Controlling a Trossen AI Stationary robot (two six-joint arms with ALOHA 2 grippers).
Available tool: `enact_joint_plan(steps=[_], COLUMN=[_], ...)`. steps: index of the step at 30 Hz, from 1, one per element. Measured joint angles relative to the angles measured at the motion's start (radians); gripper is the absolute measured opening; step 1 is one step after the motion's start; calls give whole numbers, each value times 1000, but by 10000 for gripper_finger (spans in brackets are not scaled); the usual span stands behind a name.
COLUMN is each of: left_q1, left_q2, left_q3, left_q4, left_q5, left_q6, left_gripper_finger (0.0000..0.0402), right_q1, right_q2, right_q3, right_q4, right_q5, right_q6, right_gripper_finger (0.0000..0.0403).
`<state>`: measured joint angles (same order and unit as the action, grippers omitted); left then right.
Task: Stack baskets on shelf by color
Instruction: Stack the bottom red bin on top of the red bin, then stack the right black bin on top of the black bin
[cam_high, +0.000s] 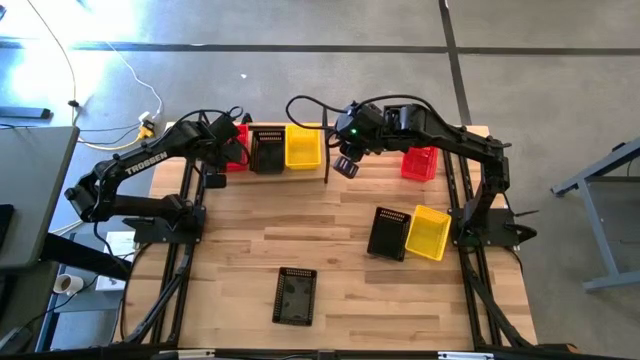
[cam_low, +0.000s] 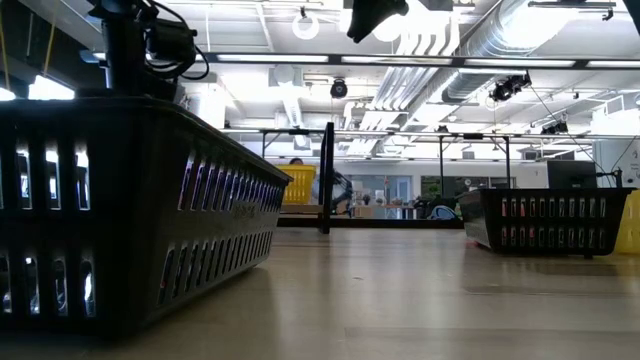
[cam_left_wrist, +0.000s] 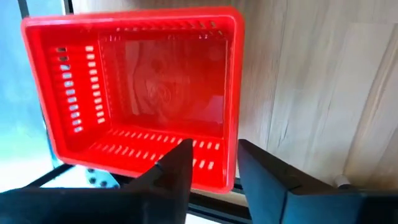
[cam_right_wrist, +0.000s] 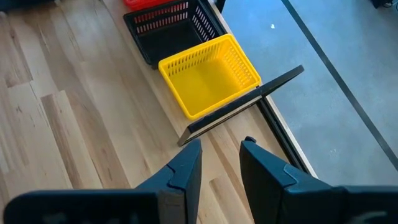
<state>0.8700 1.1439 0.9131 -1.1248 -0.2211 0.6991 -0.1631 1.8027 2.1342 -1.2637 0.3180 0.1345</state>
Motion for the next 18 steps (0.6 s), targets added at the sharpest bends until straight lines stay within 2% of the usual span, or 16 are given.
enact_joint_plan(steps=[5, 9, 13, 18], left_q1=[0, 0, -16, -91], left_q2=[0, 0, 0, -21], left_q3=[26, 66, 113, 147], left_q4=[-39, -88, -126, -111], left_q5=[1, 19, 93, 230], left_q6=[-101, -162, -255, -370], left_gripper_finger=[152, 165, 164, 157], right_q1=[1, 24, 69, 128], right_q2=[0, 0, 0, 0], right_q3=[0, 0, -8, -58], right_q4=[-17, -62, -96, -129], right_q5=[-74, -109, -112, -108], right_q6=[30, 71, 117, 189], right_gripper_finger=[96, 96, 96, 96])
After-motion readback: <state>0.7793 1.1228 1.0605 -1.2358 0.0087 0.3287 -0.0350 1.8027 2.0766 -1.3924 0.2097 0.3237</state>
